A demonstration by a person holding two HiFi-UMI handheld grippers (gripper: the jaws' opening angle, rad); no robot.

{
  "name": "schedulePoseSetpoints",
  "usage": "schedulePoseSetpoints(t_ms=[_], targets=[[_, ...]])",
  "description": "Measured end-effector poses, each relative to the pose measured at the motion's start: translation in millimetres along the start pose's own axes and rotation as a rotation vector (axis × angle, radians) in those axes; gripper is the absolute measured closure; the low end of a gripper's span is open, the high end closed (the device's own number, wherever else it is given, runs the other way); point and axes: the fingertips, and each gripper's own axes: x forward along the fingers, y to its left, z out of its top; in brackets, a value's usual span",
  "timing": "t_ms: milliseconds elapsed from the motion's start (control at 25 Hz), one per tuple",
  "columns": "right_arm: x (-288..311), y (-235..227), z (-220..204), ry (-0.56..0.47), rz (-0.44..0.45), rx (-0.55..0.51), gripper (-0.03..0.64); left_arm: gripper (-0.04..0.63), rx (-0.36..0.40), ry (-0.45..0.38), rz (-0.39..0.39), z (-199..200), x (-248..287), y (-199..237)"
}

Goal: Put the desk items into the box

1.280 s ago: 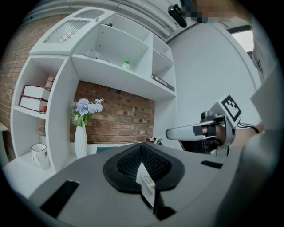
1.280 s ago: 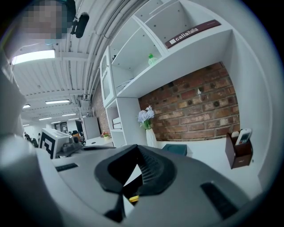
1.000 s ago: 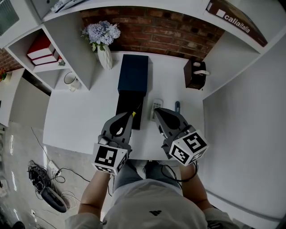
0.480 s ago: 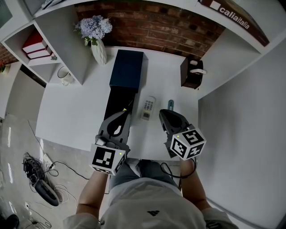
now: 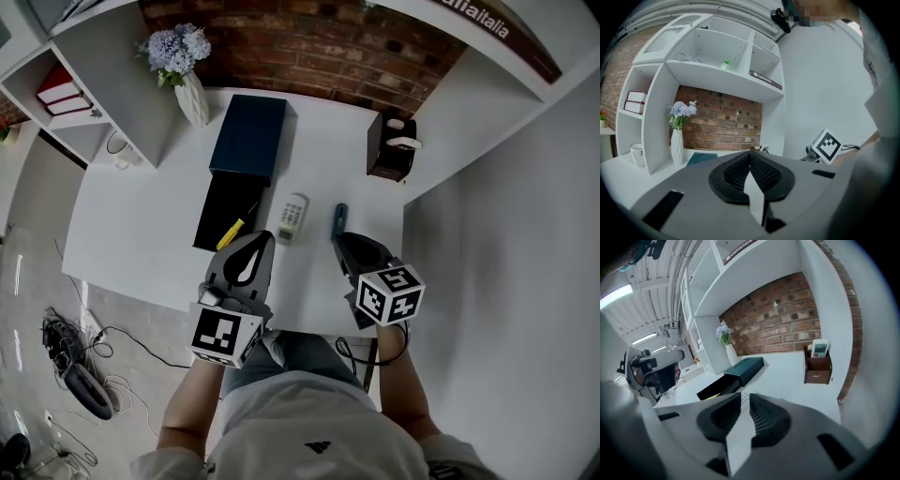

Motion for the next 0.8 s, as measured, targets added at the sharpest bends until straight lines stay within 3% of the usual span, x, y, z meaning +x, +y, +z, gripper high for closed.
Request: schedulePoseSetpoints(t_ms=[800], targets=[[44, -61, -64, 0.210, -0.042, 0.071, 0.508, 0.584, -0.012, 0.010, 0.061, -3, 12, -25]])
